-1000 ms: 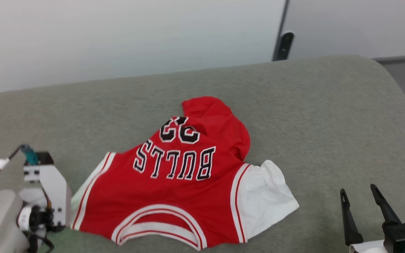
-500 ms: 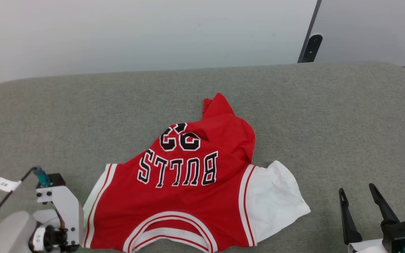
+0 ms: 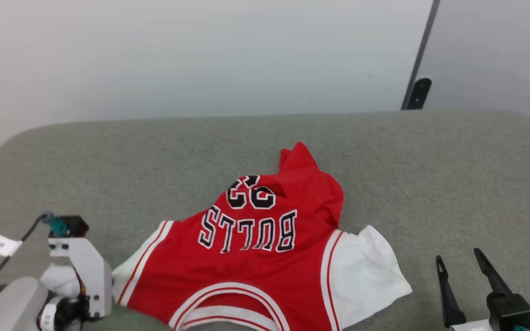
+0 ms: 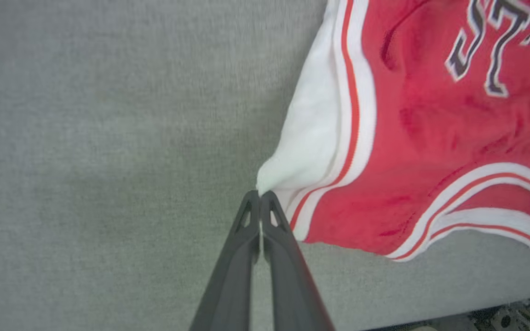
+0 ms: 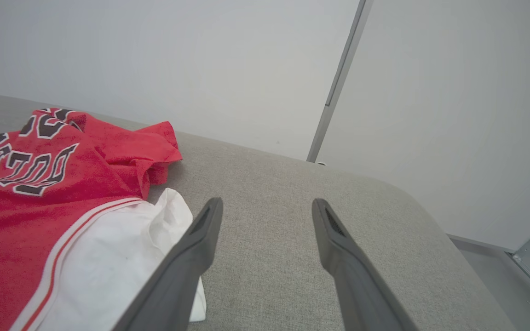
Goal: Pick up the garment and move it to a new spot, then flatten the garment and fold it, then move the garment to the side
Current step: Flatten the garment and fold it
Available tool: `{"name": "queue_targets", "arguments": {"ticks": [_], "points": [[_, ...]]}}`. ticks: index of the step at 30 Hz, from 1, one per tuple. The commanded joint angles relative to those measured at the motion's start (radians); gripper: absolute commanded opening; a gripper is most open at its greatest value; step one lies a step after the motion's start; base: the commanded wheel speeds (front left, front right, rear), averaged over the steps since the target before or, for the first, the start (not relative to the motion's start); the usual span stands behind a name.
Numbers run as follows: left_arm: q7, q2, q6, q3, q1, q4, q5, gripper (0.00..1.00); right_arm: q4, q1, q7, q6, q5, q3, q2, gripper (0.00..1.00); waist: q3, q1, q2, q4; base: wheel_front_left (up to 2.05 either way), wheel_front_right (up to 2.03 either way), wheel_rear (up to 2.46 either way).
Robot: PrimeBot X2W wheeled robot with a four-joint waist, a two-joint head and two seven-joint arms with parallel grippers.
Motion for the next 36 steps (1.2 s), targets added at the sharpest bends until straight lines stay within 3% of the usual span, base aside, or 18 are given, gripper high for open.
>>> {"name": "queue_targets", "arguments": {"ticks": [1, 9, 16, 23, 30, 36], "points": [[-0.045, -0.005, -0.008, 0.016, 0.019, -0.009, 0.001, 1.0, 0.0, 0.001, -0.001, -0.001, -0.006, 0.002, 0.002, 1.0, -0.028, 0.0, 0.0, 0.028, 0.0, 0.0, 0.0], [-0.266, -0.035, -0.058, 0.036, 0.065, -0.059, 0.029, 1.0, 0.004, 0.01, -0.001, -0.001, -0.003, 0.007, 0.002, 1.0, -0.056, 0.0, 0.0, 0.072, 0.0, 0.0, 0.0], [-0.554, -0.063, -0.09, 0.069, 0.15, -0.136, 0.079, 1.0, -0.039, 0.028, -0.001, -0.001, 0.007, 0.015, 0.002, 1.0, -0.069, 0.0, 0.0, 0.086, 0.0, 0.0, 0.0], [-0.851, -0.116, -0.069, 0.094, 0.279, -0.222, 0.135, 1.0, -0.102, 0.064, -0.001, -0.001, 0.018, 0.016, 0.002, 1.0, -0.083, 0.0, 0.0, 0.098, 0.0, 0.0, 0.0], [-0.931, -0.184, -0.037, 0.15, 0.368, -0.279, 0.182, 1.0, -0.133, 0.116, -0.001, -0.001, 0.036, -0.001, 0.002, 1.0, -0.1, 0.0, 0.0, 0.144, 0.0, 0.0, 0.0], [-0.933, -0.227, -0.059, 0.209, 0.414, -0.32, 0.26, 1.0, -0.134, 0.136, -0.001, -0.001, 0.04, -0.016, 0.002, 1.0, -0.111, 0.0, 0.0, 0.176, 0.0, 0.0, 0.0]]}}
